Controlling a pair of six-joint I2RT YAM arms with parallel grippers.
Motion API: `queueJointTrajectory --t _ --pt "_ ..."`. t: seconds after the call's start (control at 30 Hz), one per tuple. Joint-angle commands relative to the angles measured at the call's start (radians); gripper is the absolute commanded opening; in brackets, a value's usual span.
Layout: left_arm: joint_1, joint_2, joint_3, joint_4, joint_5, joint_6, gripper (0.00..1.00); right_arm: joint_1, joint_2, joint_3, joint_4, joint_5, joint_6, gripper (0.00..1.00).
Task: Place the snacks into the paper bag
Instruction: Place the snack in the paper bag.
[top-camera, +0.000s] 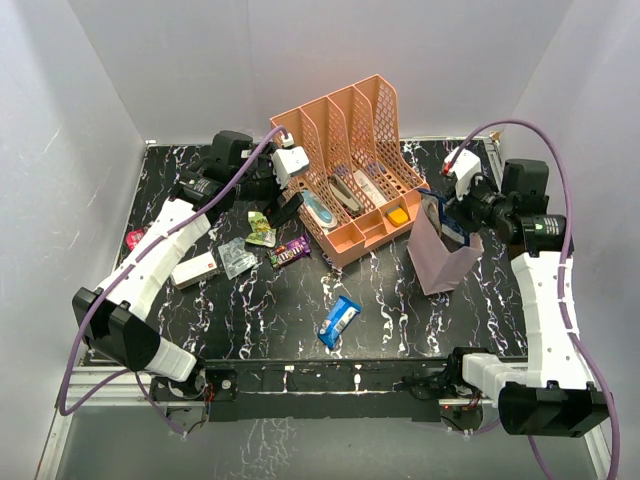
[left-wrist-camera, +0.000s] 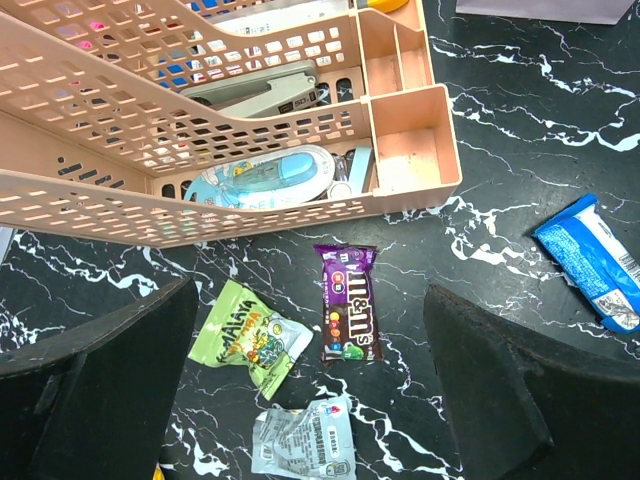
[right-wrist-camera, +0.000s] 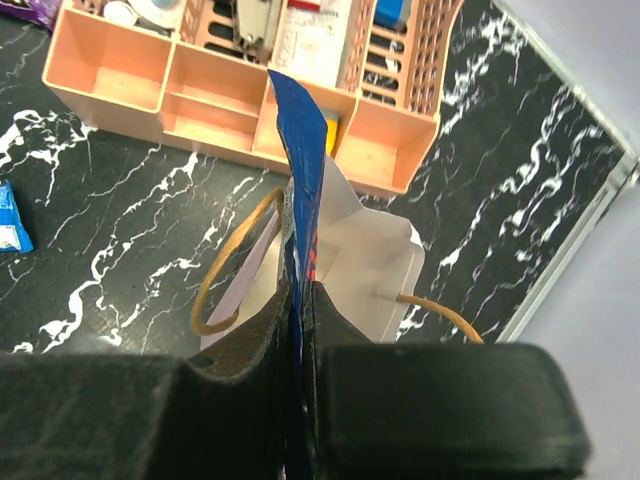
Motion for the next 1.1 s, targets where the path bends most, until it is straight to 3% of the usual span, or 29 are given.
queueJointTrajectory --t 0.0,0.37,0.73,1.07 --pt "0.002 -0.009 -0.008 -0.008 0.041 0.012 0.95 -0.004 -0.05 -0.076 0.138 0.117 0.121 0.08" --pt "0.002 -0.012 -0.017 -0.005 0.051 0.012 0.95 -0.005 -0.094 -0.202 0.202 0.146 0.219 0.09" --pt "0.002 -0.011 -0.019 -0.007 0.061 0.015 0.96 -0.005 -0.113 -0.22 0.179 0.167 0.222 0.26" --pt "0.002 -0.02 -0.03 -0.009 0.062 0.019 0.96 -0.005 -0.103 -0.149 0.125 0.193 0.261 0.35"
